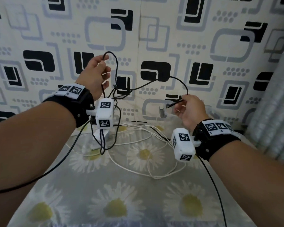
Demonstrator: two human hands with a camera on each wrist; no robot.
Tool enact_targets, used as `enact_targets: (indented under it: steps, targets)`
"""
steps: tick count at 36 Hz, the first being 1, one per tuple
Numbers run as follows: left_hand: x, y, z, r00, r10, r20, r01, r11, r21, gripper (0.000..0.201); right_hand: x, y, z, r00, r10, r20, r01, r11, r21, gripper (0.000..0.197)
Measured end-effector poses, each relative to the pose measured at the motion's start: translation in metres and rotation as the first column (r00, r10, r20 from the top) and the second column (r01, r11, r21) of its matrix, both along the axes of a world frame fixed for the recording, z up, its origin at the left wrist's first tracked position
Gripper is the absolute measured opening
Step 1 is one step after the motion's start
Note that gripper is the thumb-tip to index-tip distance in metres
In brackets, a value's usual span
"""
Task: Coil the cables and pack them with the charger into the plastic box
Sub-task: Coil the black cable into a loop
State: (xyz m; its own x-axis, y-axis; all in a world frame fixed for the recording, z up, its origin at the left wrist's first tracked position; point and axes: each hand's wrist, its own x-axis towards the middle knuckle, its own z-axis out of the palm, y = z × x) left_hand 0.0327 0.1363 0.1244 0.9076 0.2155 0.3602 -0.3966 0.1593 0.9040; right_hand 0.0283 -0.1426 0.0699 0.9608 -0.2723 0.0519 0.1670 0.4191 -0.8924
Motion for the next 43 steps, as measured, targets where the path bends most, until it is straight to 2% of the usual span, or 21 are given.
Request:
enact_targets:
  steps: [3,7,12,18,22,25,31,35,43]
  targets:
    - [0.01,0.0,-0.005,1.0,-0.009,-0.009,0.009,1.0,0.019,0.023,0.002,0.004,0.001,0.998,0.046,0.053,-0.048,0.998,0.035,0.008]
    - [0.024,-0.003,-0.031,0.997,0.019,-0.079,-0.01,0.993,0.115,0.019,0.007,0.014,-0.002,0.99,0.098,0.104,-0.098,0.995,-0.007,0.009]
    - [0.032,0.001,-0.059,0.989,0.038,-0.145,-0.023,0.994,0.104,0.018,0.014,0.019,-0.004,0.987,0.048,0.156,-0.051,0.999,0.017,0.009]
    - [0.039,0.017,-0.075,0.976,0.112,-0.187,-0.099,0.992,0.077,0.017,0.02,0.017,-0.001,0.983,0.011,0.181,-0.018,0.999,0.04,0.008]
    - [0.041,0.029,-0.089,0.961,0.167,-0.222,-0.123,0.973,0.196,0.021,0.022,0.017,-0.003,0.983,0.006,0.186,-0.017,0.998,0.058,0.007]
    - [0.042,0.036,-0.099,0.937,0.262,-0.231,-0.187,0.935,0.301,0.021,0.022,0.019,-0.004,0.981,0.016,0.191,-0.03,0.997,0.072,0.007]
    - [0.039,0.037,-0.102,0.93,0.263,-0.257,-0.168,0.926,0.34,0.02,0.016,0.023,0.003,0.973,0.053,0.223,-0.065,0.997,0.046,0.007]
    - [0.036,0.036,-0.097,0.938,0.266,-0.221,-0.169,0.91,0.379,0.036,0.01,0.027,0.005,0.965,0.107,0.238,-0.11,0.994,-0.002,0.008]
    - [0.017,0.013,-0.077,0.954,0.19,-0.23,-0.094,0.923,0.372,0.009,0.0,0.041,0.002,0.958,0.2,0.207,-0.176,0.976,-0.129,0.011]
